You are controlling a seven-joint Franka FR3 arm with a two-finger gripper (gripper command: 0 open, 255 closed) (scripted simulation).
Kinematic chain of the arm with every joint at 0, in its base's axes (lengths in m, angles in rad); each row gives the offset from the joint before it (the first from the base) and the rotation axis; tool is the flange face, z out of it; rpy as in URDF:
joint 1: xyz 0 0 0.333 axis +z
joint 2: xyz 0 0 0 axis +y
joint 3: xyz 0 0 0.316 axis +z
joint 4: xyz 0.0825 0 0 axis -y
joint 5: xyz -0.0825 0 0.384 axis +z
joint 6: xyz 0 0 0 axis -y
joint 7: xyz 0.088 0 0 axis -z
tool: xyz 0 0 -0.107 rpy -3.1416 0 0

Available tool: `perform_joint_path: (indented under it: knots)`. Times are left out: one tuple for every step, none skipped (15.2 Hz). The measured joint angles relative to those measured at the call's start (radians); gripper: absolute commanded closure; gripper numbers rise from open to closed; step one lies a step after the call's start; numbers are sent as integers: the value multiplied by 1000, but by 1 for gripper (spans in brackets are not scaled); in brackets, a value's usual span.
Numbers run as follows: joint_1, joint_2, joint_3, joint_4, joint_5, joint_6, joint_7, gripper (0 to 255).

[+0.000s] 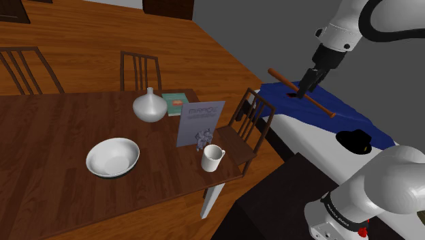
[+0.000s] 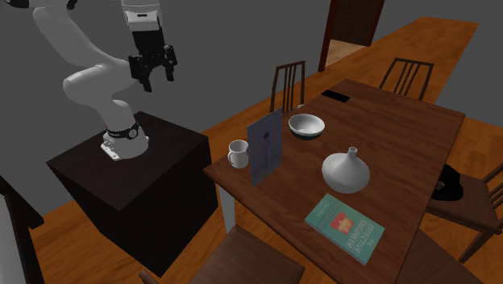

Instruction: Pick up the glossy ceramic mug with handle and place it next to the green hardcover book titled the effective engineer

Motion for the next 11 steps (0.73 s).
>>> perform_joint_path:
  knots:
    - [0,0,0,0,0,0,0,0]
    - [3,5,6,-6,4,10,7,0]
    - [5,23,13,-11,8,31,14,0]
    - [12,37,28,-23,17,56,31,0]
    - [18,50,41,-45,25,89,45,0]
    - [24,69,57,-50,34,112,63,0]
    - [29,76,67,-68,41,135,75,0]
    - [35,101,83,-75,49,166,92,0]
    - [42,123,98,-91,56,202,109,0]
    - [47,145,112,-105,63,237,123,0]
    - [51,177,127,-105,68,268,139,0]
